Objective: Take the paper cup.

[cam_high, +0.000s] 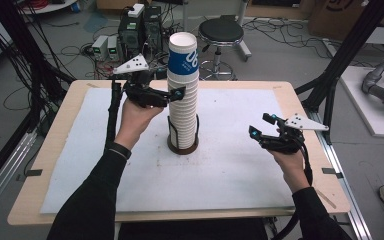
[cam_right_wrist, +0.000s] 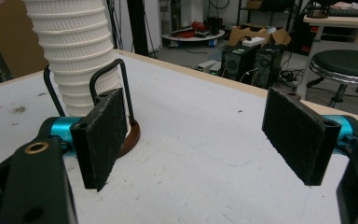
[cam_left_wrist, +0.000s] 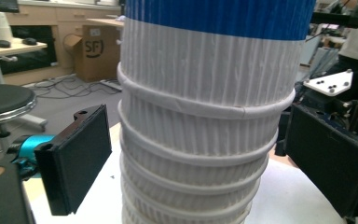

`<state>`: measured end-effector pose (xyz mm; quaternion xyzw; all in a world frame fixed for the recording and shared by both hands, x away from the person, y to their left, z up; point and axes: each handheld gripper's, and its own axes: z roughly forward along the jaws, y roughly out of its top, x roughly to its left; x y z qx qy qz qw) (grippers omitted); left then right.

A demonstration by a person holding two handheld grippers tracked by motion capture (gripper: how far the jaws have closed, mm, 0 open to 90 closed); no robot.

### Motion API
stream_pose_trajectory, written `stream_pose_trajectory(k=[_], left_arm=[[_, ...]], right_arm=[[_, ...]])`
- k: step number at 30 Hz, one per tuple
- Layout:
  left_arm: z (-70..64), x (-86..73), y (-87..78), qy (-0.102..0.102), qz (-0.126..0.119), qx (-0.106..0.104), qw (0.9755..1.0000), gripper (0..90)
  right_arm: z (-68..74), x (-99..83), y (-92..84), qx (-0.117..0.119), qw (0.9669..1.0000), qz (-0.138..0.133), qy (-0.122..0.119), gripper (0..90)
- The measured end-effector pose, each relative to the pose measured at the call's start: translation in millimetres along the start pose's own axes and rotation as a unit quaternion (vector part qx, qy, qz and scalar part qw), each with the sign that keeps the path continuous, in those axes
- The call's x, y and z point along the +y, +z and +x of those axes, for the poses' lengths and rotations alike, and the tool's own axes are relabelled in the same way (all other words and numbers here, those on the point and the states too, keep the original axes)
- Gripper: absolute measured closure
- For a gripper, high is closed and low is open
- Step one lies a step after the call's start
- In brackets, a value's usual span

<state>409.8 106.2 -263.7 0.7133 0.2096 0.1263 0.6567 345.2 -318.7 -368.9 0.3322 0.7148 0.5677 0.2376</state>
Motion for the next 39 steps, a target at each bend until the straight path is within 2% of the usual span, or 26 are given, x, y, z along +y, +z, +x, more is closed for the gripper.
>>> stream_pose_trajectory(k=[4,9,16,22,26,30,39], left_arm=[[0.9,0.6,4.3,-0.001,0.003,-0.005,1.0000,7.4],[0.4,1.9,8.1,0.002,0.007,-0.001,1.0000,7.4],[1.0,1.4,8.2,0.004,0.011,-0.001,0.9999,10.8],[1.2,1.3,7.7,0.005,0.010,-0.001,0.9999,11.2],[1.8,1.1,7.8,0.005,0.009,-0.001,0.9999,11.3],[1.5,1.2,7.7,0.005,0.009,-0.001,0.9999,11.4],[1.6,1.1,7.7,0.005,0.009,-0.001,0.9999,11.5]], right_arm=[[0.9,0.2,0.7,0.000,1.0000,0.001,0.000,22.5],[2.3,0.4,1.4,0.003,1.0000,0.002,0.000,22.6],[4.1,1.3,1.9,0.005,1.0000,0.000,-0.003,22.6],[7.8,6.7,2.8,0.016,0.9998,-0.005,-0.009,22.6],[12.7,19.6,3.3,0.034,0.9992,-0.012,-0.013,22.6],[19.9,36.5,5.3,0.048,0.9982,-0.019,-0.030,22.8],[30.8,88.5,12.1,0.081,0.9947,-0.042,-0.047,23.4]])
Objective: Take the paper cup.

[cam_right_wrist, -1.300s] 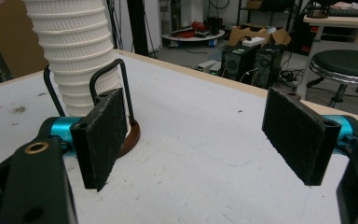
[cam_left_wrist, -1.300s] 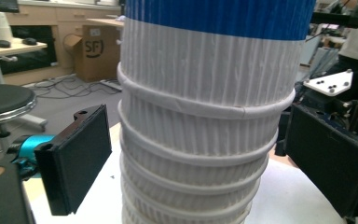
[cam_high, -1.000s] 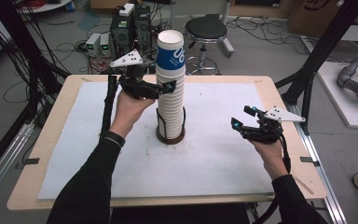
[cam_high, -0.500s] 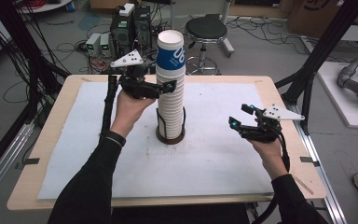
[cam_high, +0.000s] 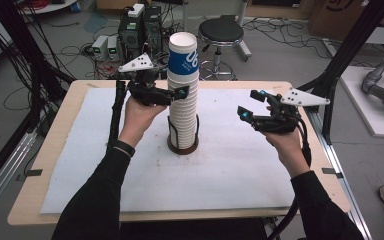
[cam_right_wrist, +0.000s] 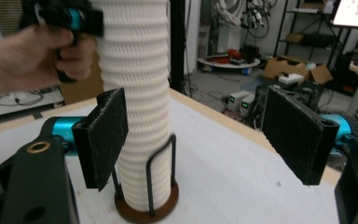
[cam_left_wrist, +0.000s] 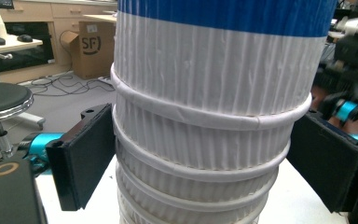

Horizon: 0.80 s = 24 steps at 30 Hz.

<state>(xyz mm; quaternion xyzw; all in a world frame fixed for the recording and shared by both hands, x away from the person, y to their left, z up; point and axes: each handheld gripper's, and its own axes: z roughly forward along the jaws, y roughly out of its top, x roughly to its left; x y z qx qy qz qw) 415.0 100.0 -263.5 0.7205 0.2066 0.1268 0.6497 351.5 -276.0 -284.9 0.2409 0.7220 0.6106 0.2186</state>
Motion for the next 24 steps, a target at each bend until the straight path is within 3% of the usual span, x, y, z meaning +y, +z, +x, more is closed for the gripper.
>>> stream_pose_trajectory(k=[9,10,12,19,24], left_arm=[[-0.1,0.2,0.0,0.000,0.001,0.001,1.0000,11.5],[0.1,0.2,-0.1,0.001,0.002,0.001,1.0000,11.5],[0.2,0.4,0.2,0.000,0.001,0.001,1.0000,11.5],[-0.3,1.1,0.0,0.001,0.004,0.002,1.0000,11.6],[-0.4,2.0,0.2,0.001,0.006,0.003,1.0000,11.7]], right_arm=[[8.6,48.3,22.8,0.033,0.9993,-0.012,-0.015,23.8],[10.5,61.7,30.2,0.039,0.9990,-0.014,-0.020,24.0],[12.7,71.8,35.2,0.041,0.9987,-0.021,-0.022,24.0],[19.9,110.2,60.4,0.061,0.9976,-0.029,-0.014,24.2],[26.2,136.0,80.9,0.079,0.9967,-0.017,-0.002,24.0]])
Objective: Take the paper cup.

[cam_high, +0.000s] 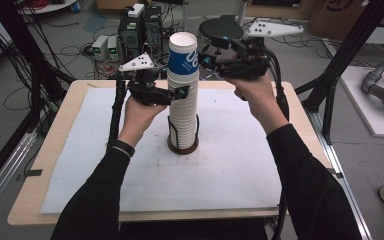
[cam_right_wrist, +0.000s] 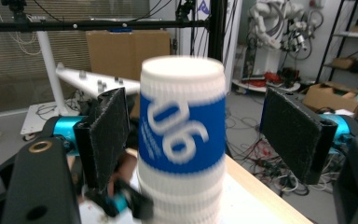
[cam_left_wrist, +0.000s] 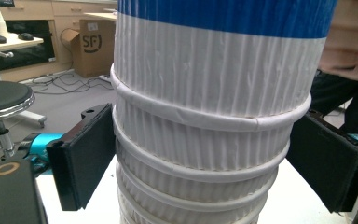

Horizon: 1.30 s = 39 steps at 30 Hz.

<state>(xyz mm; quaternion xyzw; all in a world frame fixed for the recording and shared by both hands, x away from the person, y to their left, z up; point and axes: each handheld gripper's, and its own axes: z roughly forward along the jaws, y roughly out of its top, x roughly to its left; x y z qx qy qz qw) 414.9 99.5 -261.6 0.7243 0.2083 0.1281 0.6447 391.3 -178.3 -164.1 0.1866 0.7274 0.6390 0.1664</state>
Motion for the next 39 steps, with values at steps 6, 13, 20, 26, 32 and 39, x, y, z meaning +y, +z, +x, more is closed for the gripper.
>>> stream_pose_trajectory(k=[6,13,20,26,32,39], left_arm=[[-0.1,0.2,0.2,0.000,0.001,0.000,1.0000,11.7],[0.1,0.2,-0.2,0.002,0.002,0.000,1.0000,11.7],[-0.1,0.9,-0.8,0.005,0.006,-0.001,1.0000,11.8],[-1.0,1.4,-0.2,0.004,0.007,0.001,1.0000,11.8],[-0.6,1.3,0.1,0.009,0.007,0.001,0.9999,11.9],[-0.6,1.3,0.0,0.012,0.009,0.001,0.9999,11.9]], right_arm=[[3.4,16.9,27.4,-0.002,0.9995,0.027,0.019,20.7],[10.6,19.7,53.3,-0.009,0.9980,0.060,0.017,20.8],[10.9,19.6,57.0,-0.022,0.9977,0.064,0.006,30.2],[12.5,22.6,52.6,-0.022,0.9991,0.035,0.000,30.7],[15.0,35.4,47.9,-0.020,0.9997,0.006,-0.009,30.7],[19.6,53.0,38.0,-0.021,0.9990,-0.031,-0.024,30.7]])
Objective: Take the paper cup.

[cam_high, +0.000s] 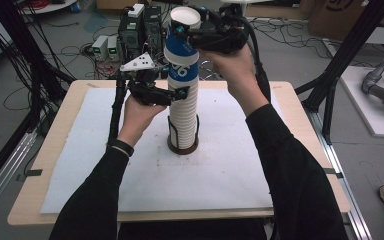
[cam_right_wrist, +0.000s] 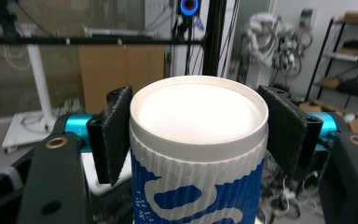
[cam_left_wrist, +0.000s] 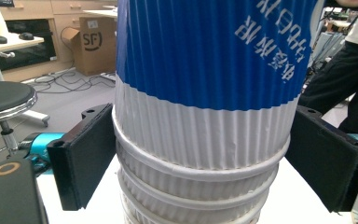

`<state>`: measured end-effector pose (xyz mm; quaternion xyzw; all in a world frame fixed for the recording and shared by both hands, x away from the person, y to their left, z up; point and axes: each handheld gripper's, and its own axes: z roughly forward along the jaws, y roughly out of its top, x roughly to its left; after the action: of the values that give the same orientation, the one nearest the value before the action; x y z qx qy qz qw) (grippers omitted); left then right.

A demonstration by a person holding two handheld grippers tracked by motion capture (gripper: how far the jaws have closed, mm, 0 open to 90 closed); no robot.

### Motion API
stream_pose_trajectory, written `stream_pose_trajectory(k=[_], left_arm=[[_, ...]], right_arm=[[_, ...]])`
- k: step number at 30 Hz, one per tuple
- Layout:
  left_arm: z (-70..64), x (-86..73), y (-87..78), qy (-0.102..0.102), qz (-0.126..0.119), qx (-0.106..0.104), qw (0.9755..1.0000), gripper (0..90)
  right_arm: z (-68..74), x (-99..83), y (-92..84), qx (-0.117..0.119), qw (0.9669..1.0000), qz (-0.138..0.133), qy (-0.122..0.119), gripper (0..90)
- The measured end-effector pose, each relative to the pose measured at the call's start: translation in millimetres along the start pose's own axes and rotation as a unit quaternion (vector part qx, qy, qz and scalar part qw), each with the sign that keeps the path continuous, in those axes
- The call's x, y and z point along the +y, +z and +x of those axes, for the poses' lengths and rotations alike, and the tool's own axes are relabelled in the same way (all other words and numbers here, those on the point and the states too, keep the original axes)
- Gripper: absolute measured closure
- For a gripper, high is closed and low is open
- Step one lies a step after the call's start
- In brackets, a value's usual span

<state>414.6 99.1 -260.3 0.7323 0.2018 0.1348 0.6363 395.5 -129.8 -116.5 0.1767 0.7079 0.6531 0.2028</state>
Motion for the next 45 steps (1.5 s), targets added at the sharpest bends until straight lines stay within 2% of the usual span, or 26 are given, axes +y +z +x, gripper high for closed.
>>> stream_pose_trajectory(k=[2,3,5,12,24,34,37,39,45], left_arm=[[0.1,0.1,-0.1,0.000,0.000,0.000,1.0000,11.9],[0.0,0.2,0.0,0.001,0.000,0.000,1.0000,11.9],[0.0,0.3,0.0,0.002,0.001,0.001,1.0000,11.9],[-1.0,0.7,0.5,0.004,0.003,0.004,1.0000,11.9],[-2.2,1.8,0.0,0.008,0.007,0.009,0.9999,11.9],[-2.4,2.2,-0.5,0.012,0.008,0.009,0.9999,11.8],[-0.9,2.5,-2.1,0.001,0.000,0.004,1.0000,8.8],[-0.7,3.0,-3.8,0.001,0.002,0.009,1.0000,7.4],[-5.7,2.2,-14.4,0.020,0.010,0.023,0.9995,7.3]], right_arm=[[0.3,2.8,-2.3,0.000,1.0000,-0.009,0.000,30.7],[0.9,8.8,-7.6,-0.002,0.9997,-0.025,-0.005,30.7],[1.2,13.1,-12.3,-0.001,0.9992,-0.039,-0.006,30.7],[1.4,20.6,-27.7,0.000,0.9978,-0.065,-0.012,30.7],[-0.6,21.6,-48.3,0.001,0.9976,-0.068,-0.016,30.7],[-10.3,6.0,-69.1,-0.004,0.9979,-0.064,-0.004,30.7],[-11.8,0.0,-75.0,-0.005,0.9979,-0.064,-0.002,30.7],[-13.7,-4.7,-78.0,-0.007,0.9978,-0.066,0.000,30.7],[-15.9,-23.7,-86.3,-0.006,0.9984,-0.056,0.007,30.7]])
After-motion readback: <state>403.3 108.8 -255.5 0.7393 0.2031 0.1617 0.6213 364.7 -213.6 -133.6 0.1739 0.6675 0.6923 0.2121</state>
